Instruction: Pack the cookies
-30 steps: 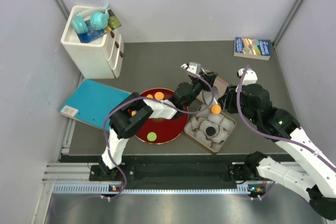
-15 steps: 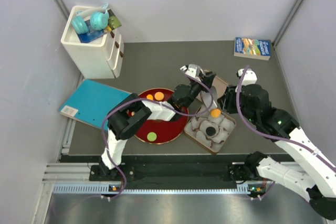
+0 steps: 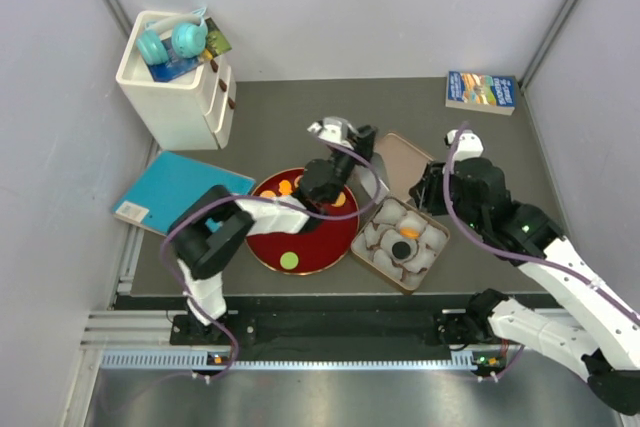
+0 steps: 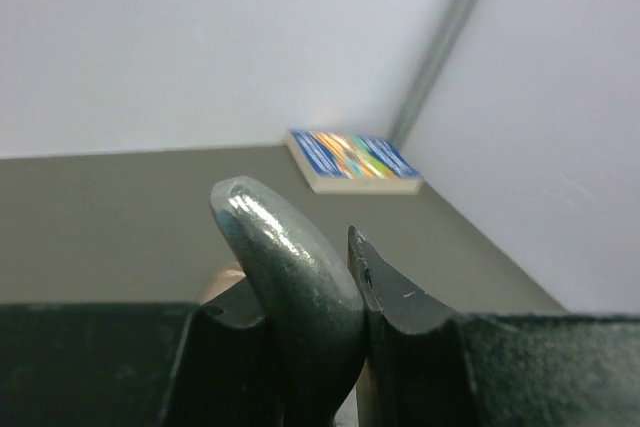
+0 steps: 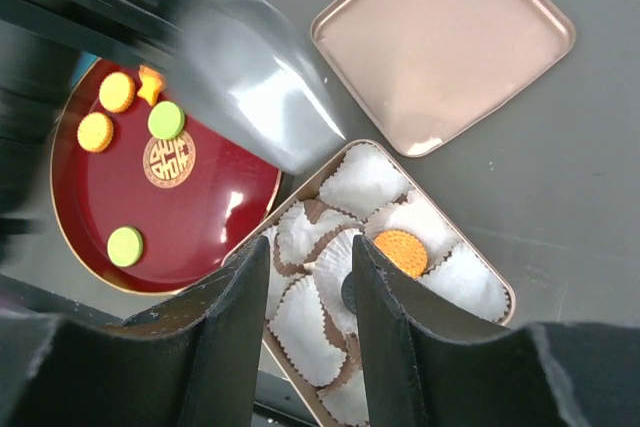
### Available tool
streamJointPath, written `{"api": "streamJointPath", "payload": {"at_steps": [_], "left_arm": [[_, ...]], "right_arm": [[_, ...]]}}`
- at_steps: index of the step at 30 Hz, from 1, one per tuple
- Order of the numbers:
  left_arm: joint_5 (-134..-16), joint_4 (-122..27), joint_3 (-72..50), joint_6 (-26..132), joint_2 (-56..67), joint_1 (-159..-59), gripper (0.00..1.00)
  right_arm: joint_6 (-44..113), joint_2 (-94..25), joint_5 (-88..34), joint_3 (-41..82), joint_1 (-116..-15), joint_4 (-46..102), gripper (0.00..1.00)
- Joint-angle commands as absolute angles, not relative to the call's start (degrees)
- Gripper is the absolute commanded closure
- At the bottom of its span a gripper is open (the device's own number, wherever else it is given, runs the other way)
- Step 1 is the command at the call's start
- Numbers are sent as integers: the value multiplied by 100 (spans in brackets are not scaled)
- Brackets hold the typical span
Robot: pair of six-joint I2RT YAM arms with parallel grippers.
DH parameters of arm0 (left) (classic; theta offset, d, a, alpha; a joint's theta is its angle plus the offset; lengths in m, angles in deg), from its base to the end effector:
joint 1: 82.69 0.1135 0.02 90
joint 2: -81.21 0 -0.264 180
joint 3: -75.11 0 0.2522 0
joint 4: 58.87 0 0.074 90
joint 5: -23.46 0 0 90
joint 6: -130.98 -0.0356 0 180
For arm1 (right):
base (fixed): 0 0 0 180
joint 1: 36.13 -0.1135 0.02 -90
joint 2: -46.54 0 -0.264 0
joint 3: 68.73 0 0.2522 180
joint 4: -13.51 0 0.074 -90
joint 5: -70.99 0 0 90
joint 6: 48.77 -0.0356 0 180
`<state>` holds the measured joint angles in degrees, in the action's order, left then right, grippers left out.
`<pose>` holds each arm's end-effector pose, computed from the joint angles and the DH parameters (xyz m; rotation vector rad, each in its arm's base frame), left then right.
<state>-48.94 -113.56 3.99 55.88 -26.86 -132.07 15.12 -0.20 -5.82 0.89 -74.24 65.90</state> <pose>0.2726 -0.3013 0.2458 0.1207 1.3091 -0.7686 0.1356 0.0961 0.3503 -0.0786 2.1001 0.4445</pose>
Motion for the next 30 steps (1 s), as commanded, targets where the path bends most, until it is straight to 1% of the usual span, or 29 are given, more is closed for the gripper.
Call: {"api": "streamJointPath", "payload": {"at_steps": [1, 2, 4, 5, 8, 11, 16, 17, 21, 24, 28, 30], "left_arm": [[-4107, -10881, 851, 5881, -1102, -12691, 100], [-3958, -10413, 922, 6004, -603, -12603, 100], [-3895, -9788, 1194, 6356, -169, -12296, 100], [-3860, -9271, 1317, 6540, 233, -12207, 100], [-3894, -8750, 1853, 6777, 867, -11847, 100], [-3938, -8616, 2346, 6928, 1273, -11556, 100], [-3737, -8633, 2786, 6998, 1432, -11424, 100], [-3728, -8703, 2847, 7059, 1415, -11398, 100], [-3824, -9834, 3383, 7279, 1248, -11152, 100], [-3868, -10196, 3489, 7517, 915, -11003, 100], [-3868, -11266, 3630, 7517, 196, -10923, 100], [-3842, -11497, 3622, 7535, -52, -10853, 100]], "right_arm": [[1556, -521, -784, 94, -7454, 6025, 60], [1591, -644, -871, 76, -7462, 5918, 60], [1600, -1136, -951, 84, -7454, 5690, 60], [1609, -1321, -1030, 111, -7454, 5515, 59], [1662, -2199, -1188, 286, -7445, 5146, 56], [1705, -2973, -1329, 558, -7436, 4768, 55], [1811, -4045, -1627, 1226, -7392, 4617, 55], [1820, -4386, -1672, 1331, -7401, 4608, 55], [1855, -5013, -1751, 1753, -7401, 4538, 55], [1899, -5478, -1743, 1921, -7392, 4485, 56], [1926, -5892, -1611, 1922, -7357, 4353, 57], [1908, -5971, -1628, 1808, -7313, 4274, 58]]}}
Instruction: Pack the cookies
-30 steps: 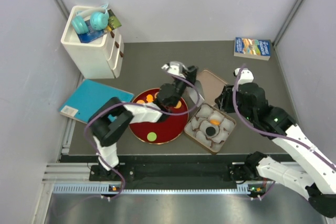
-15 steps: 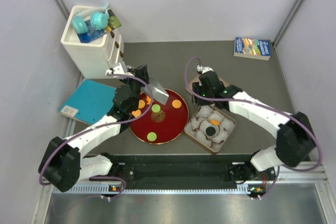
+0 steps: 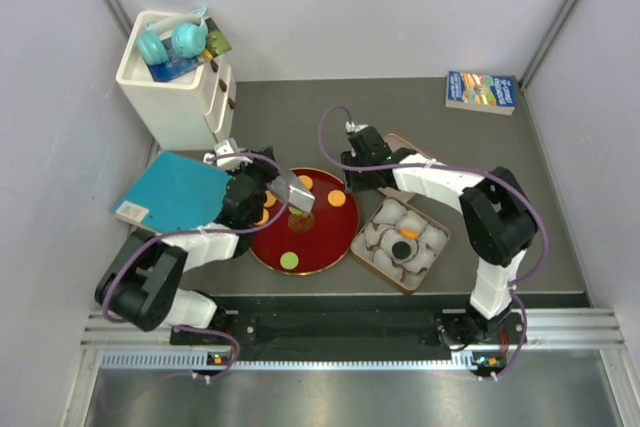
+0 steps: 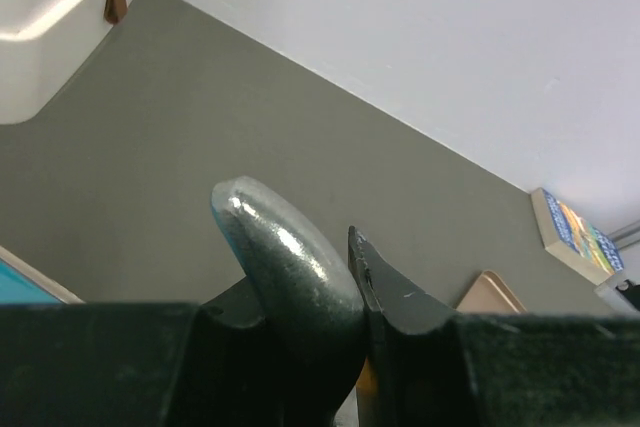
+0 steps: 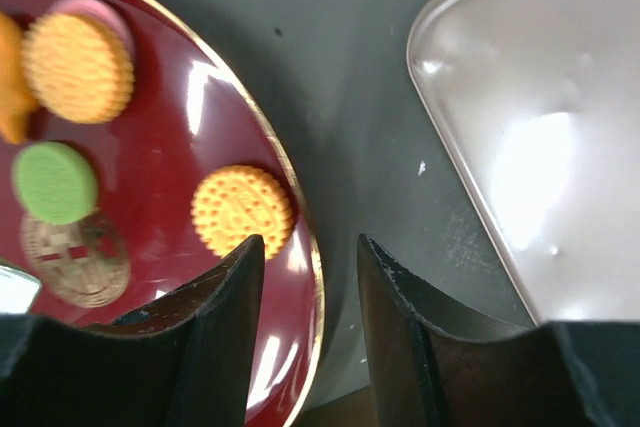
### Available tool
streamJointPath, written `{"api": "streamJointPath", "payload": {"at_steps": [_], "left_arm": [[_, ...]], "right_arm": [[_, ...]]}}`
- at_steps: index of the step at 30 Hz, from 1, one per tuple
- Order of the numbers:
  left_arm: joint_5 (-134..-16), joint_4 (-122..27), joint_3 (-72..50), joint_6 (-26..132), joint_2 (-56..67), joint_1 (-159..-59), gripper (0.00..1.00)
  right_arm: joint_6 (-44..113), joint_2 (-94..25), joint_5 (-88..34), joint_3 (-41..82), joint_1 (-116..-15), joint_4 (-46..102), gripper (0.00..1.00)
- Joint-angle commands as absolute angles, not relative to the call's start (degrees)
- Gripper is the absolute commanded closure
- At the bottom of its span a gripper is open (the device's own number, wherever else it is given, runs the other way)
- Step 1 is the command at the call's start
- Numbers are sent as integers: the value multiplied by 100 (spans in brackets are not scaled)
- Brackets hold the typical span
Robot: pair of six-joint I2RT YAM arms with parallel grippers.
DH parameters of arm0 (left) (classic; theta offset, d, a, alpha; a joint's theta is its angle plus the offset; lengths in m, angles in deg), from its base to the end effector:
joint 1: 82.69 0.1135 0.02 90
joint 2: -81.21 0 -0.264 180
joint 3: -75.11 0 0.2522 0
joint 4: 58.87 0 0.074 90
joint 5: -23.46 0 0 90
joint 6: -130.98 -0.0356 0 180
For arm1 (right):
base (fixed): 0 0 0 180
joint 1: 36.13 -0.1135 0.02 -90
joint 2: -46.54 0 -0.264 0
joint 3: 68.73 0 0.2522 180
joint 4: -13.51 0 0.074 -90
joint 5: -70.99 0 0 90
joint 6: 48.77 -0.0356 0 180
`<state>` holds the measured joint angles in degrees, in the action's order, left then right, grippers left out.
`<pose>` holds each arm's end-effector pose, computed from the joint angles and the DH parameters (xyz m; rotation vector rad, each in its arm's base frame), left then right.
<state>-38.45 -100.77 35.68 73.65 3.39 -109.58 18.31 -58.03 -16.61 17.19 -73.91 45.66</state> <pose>0.2459 -0.1059 0.2214 -0.4687 1.4611 -0.4611 0.3128 0.2406 0.2035 -0.3049 2.4823 0.4048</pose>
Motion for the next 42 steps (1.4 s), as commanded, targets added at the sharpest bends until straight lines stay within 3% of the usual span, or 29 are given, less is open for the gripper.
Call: {"api": "streamJointPath", "payload": {"at_steps": [1, 7, 18, 29, 42], "left_arm": [[-3850, -11586, 3604, 7561, -279, -10818, 100], [-3895, -12131, 3376, 7596, -1053, -10703, 100], [-4000, -12993, 2761, 7315, -2302, -10694, 100], [-4167, -13555, 2479, 7368, -2883, -10694, 100], [-4545, -13889, 2048, 7324, -3498, -10747, 100]], "right_arm": [[1908, -5989, -1619, 1772, -7313, 4222, 58], [1987, -6042, -1558, 1623, -7304, 4186, 64], [1934, -6086, -1602, 1517, -7295, 4186, 84], [1952, -6165, -1725, 1456, -7304, 4195, 99], [1987, -6218, -2041, 1535, -7304, 4168, 100]]}}
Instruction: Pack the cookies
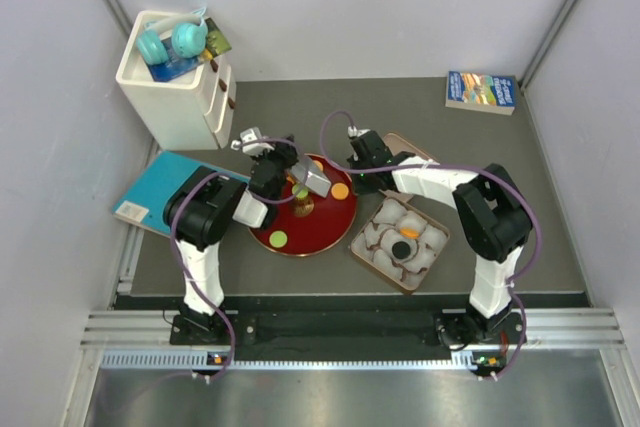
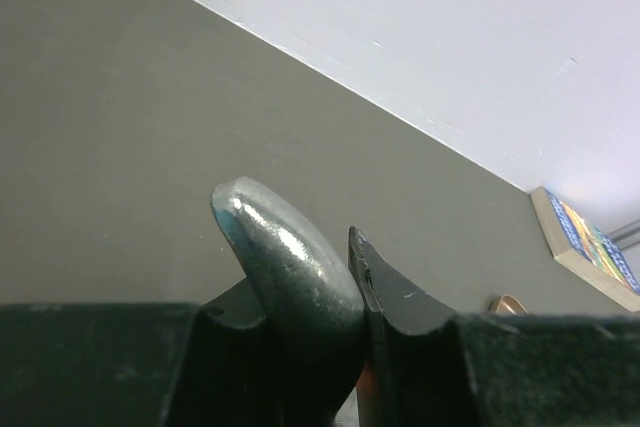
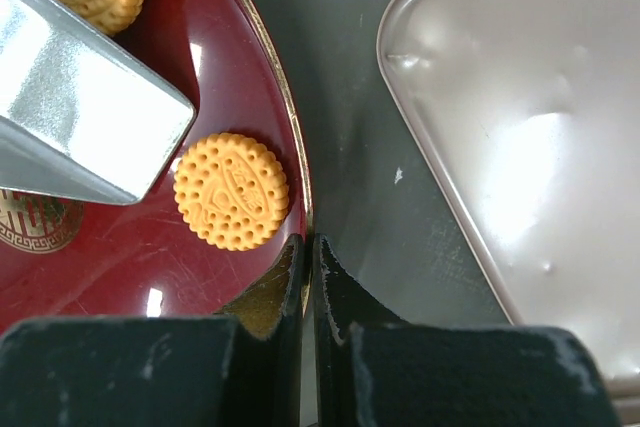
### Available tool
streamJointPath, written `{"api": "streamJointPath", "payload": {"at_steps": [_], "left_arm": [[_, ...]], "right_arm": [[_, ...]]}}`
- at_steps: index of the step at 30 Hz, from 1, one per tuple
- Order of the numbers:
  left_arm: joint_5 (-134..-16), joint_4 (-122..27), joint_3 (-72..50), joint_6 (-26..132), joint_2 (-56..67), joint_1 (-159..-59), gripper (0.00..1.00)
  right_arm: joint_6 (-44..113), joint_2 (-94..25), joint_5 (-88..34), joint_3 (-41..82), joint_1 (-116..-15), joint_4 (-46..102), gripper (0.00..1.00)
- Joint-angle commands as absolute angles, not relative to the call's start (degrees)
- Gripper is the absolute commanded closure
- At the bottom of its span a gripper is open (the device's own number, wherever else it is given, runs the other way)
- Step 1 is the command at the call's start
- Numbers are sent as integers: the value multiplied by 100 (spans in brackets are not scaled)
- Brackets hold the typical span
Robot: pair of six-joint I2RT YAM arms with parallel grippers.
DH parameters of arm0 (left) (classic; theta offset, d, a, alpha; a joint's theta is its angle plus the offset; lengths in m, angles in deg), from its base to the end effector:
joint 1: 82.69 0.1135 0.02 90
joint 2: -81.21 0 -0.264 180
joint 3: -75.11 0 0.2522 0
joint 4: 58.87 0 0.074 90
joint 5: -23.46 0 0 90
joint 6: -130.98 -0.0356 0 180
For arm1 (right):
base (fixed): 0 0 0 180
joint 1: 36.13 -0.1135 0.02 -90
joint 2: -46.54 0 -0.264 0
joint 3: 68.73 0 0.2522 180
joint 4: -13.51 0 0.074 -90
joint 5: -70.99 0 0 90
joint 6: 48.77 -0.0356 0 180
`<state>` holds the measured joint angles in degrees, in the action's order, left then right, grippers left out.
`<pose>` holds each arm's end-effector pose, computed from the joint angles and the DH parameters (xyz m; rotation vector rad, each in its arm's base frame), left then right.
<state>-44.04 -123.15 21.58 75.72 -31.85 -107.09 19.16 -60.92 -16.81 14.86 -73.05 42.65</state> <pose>0.3315 -0.1354 0.1479 -0.4530 1.4487 -0.5388 0.3172 0.2366 0.1758 -0.3116 2.5167 0.3752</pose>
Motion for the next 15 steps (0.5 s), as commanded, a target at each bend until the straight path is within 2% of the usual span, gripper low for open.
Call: {"api": "streamJointPath", "payload": {"at_steps": [1, 15], "left_arm": [[-4571, -13933, 2057, 7324, -3525, -10756, 100], [-4844, -14223, 2075, 7543, -4087, -11125, 100]], "right_arm": [[1987, -6227, -2059, 1543, -7295, 4168, 100], [1855, -6332, -2524, 1543, -7313, 4072, 100]]}}
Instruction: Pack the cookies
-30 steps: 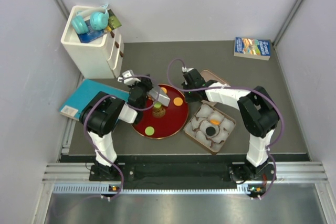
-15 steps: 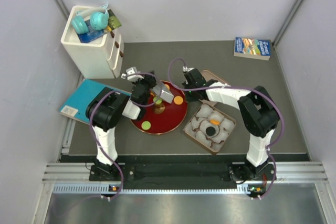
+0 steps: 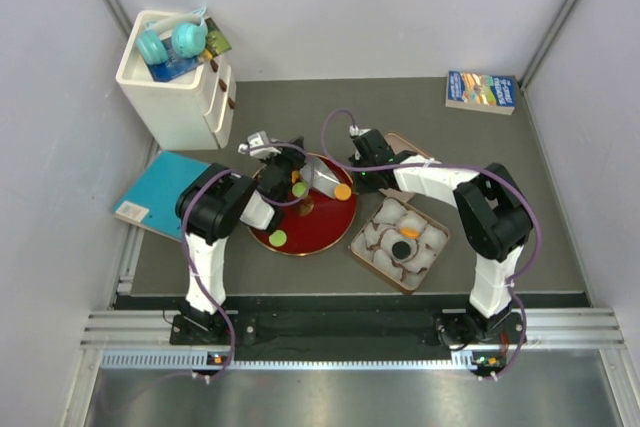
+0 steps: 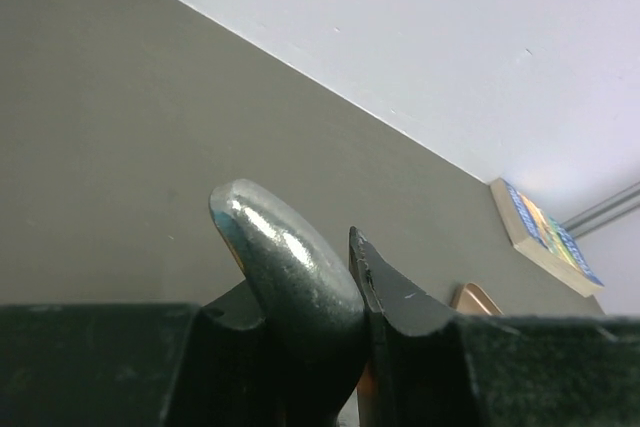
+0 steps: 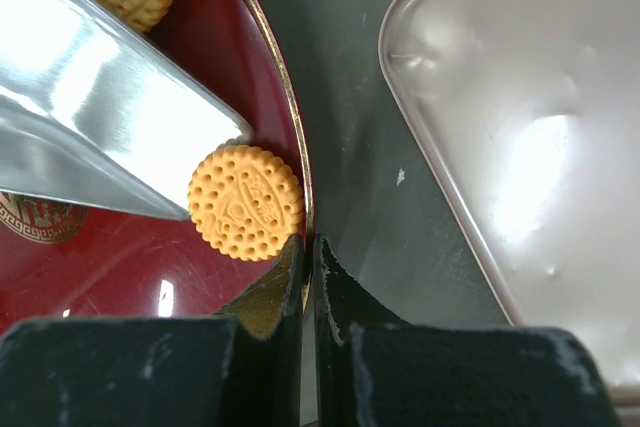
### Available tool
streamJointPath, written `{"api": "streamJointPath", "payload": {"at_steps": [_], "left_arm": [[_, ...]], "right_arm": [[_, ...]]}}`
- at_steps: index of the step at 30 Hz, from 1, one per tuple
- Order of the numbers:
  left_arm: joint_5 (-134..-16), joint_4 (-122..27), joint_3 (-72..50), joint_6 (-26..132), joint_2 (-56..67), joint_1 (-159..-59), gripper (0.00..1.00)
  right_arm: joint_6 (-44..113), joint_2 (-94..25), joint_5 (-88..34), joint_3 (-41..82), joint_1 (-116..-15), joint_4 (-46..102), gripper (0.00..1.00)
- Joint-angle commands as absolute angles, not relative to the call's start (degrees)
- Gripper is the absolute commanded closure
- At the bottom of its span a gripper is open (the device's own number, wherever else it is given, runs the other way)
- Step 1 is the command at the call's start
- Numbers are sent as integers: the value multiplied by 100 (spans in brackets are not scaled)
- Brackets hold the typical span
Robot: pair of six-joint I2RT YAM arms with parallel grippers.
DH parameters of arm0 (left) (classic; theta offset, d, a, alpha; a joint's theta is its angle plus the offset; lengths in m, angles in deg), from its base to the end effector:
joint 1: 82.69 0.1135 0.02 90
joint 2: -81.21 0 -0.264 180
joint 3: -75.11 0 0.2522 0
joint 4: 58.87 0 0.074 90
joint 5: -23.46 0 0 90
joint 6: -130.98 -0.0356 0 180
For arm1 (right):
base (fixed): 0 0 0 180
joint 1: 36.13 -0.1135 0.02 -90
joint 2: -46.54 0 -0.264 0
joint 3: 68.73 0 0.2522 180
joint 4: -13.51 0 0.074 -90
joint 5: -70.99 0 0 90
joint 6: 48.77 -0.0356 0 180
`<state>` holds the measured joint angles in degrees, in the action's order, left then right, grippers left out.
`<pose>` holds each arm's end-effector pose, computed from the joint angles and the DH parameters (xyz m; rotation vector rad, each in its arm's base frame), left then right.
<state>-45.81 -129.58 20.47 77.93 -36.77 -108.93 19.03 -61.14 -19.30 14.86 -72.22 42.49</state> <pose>0.3315 -0.1494 0.1350 -0.4361 1.4169 -0.6390 0.3201 0.2336 0.1745 -0.3104 2.5301 0.4202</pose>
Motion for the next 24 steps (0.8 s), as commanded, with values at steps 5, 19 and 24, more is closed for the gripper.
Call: {"api": "streamJointPath", "payload": {"at_steps": [5, 19, 24], "left_arm": [[-4905, -14232, 2066, 7851, -4254, -11265, 100], [-4791, -14232, 2390, 9266, -4158, -11248, 100], [-4694, -14241, 2531, 9450, -4000, -11143, 100]], "right_arm": [[1820, -6332, -2621, 1570, -7313, 4036, 100], [1741, -5911, -2481, 1859, -7313, 4370, 69], [1591, -5559, -2217, 1904, -7304, 4476, 59]]}}
